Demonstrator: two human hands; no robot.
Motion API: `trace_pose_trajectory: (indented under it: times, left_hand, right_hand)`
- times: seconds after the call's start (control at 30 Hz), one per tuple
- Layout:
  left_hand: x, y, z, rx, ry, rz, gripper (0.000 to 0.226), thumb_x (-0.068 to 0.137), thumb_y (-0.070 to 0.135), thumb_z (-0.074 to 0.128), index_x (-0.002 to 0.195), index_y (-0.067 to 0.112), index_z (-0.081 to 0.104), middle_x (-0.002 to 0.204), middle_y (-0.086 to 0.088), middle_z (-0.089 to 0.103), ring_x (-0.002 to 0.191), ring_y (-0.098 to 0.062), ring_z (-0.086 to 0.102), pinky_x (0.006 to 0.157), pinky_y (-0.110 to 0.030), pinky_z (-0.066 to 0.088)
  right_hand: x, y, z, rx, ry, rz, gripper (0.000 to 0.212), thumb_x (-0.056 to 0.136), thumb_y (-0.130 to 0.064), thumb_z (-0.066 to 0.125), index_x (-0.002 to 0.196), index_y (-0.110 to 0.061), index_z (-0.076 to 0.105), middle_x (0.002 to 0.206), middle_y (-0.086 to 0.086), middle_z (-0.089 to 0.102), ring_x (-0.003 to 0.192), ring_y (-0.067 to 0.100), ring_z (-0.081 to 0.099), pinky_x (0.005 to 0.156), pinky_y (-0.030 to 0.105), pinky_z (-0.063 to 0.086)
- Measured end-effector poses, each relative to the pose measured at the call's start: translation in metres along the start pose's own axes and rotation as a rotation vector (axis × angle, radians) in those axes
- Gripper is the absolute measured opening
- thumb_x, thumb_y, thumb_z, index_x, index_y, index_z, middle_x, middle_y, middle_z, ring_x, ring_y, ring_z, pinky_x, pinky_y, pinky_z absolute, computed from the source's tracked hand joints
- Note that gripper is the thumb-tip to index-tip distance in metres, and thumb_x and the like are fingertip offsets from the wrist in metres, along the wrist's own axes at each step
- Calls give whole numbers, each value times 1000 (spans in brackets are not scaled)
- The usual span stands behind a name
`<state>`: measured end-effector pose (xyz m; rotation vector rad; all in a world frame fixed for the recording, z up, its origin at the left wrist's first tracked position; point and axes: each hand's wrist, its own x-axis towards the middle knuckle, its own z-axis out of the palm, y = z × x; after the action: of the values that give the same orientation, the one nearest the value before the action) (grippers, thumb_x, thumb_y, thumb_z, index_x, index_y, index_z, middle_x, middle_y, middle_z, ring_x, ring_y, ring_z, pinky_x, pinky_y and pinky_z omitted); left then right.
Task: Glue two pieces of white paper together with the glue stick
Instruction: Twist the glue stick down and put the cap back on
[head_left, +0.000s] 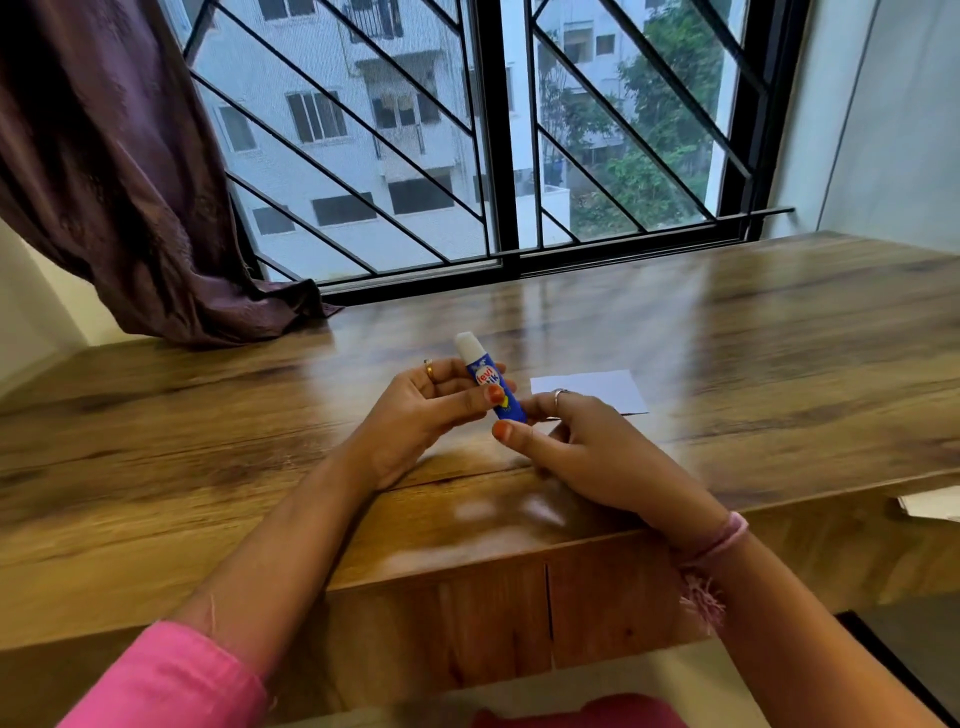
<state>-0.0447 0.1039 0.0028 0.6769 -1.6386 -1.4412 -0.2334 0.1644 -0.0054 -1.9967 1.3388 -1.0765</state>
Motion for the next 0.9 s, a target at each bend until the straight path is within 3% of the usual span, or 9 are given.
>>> trace_pose_trajectory:
  times: [0.1,0.17,0.3,0.4,0.47,0.6,0.7,0.83,0.9]
  left_hand:
    - [-1,-1,1,-48,-40,-12,33,72,19,76,105,14,72,110,-15,71,107,-27,66,87,-26,53]
    - [-1,0,1,-101,-86,-19,31,78,18,72,109,12,71,115,-16,69,111,-27,65,88,-26,52]
    - [-1,1,1,-171,-142,-30,34,84,16,65,117,8,65,120,-16,67,113,-27,63,88,-27,52]
    - [-2,2,2,-144,-123,-17,33,83,15,65,115,10,67,115,-14,69,111,-25,65,88,-27,52]
    - [-3,1,2,-104,-102,-3,31,82,15,66,113,10,68,112,-13,71,110,-23,65,88,-26,52]
    - [-4,0,2,-22,-44,25,30,81,14,65,111,9,65,109,-11,72,108,-22,66,88,-25,52]
    - [-4,1,4,-5,-37,42,28,80,18,68,108,13,68,107,-10,73,106,-22,67,87,-24,52]
    - [-4,1,2,-19,-45,42,27,81,19,66,107,14,69,107,-9,73,106,-22,67,88,-25,52]
    - [-3,1,1,-18,-45,37,29,82,17,64,110,10,66,107,-9,73,107,-22,66,88,-25,52]
  right_hand:
    - [2,0,3,38,-10,17,11,89,-40,60,91,-32,65,50,-22,57,51,-7,52,52,8,35]
    - [2,0,1,81,-41,30,14,90,-40,58,88,-29,66,52,-25,60,50,-6,51,50,8,35]
    - [3,3,-2,171,-98,78,36,86,-47,58,94,-14,71,82,19,69,56,8,51,57,19,38]
    - [3,0,-2,198,-104,105,26,85,-42,64,75,-19,71,45,-6,52,38,0,39,43,9,30]
    - [5,-1,-2,185,-87,114,18,83,-38,69,67,-28,67,37,-16,49,35,-4,44,38,4,28]
    - [10,-4,4,33,29,139,21,71,-42,78,67,-31,60,59,-16,63,60,-4,57,53,13,39]
    - [11,-4,12,-147,148,141,35,63,-50,80,66,-30,52,71,-12,56,66,1,51,57,24,37]
    - [9,-5,10,-126,29,80,28,69,-53,73,82,-33,58,86,-11,62,66,-1,51,65,28,43]
    - [6,-4,8,-93,-35,57,25,78,-49,68,95,-31,65,76,-17,64,57,-7,51,62,23,38]
